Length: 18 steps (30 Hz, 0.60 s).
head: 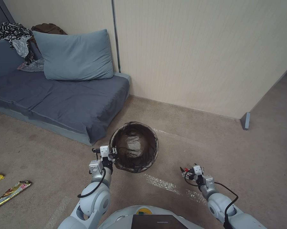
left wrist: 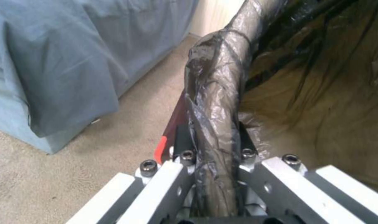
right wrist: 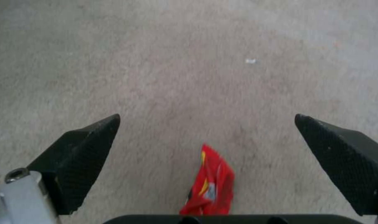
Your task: Pick up the trash bin, then pick up the garbage from the floor and place it into the trash bin.
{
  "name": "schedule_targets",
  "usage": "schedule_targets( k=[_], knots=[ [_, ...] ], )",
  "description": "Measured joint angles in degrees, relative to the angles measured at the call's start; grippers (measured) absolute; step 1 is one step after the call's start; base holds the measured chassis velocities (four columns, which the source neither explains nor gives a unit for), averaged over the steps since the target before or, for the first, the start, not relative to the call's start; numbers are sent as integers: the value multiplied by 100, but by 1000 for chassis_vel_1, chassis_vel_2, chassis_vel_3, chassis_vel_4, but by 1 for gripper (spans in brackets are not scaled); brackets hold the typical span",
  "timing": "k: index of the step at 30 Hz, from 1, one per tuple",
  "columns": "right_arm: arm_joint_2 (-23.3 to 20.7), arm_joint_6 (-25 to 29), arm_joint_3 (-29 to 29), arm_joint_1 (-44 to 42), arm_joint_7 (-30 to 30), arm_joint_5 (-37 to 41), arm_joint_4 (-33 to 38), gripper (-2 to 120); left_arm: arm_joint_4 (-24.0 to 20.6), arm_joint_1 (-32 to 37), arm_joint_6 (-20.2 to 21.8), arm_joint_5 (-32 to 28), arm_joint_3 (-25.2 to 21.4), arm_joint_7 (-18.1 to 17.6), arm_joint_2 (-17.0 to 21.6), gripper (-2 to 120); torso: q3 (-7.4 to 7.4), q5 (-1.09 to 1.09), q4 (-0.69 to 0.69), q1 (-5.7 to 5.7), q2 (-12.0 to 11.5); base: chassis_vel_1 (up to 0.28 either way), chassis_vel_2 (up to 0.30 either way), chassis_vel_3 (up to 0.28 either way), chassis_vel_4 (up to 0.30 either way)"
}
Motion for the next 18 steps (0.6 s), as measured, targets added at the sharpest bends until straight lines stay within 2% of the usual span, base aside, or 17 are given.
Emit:
schedule_targets(
  k=[18],
  knots=[
    [138,-171,-145,24,-14,260,-388,100,57,-52,0,15,28,-7,-50,2,0,0,0,0,0,0,0,0,0]
  ],
)
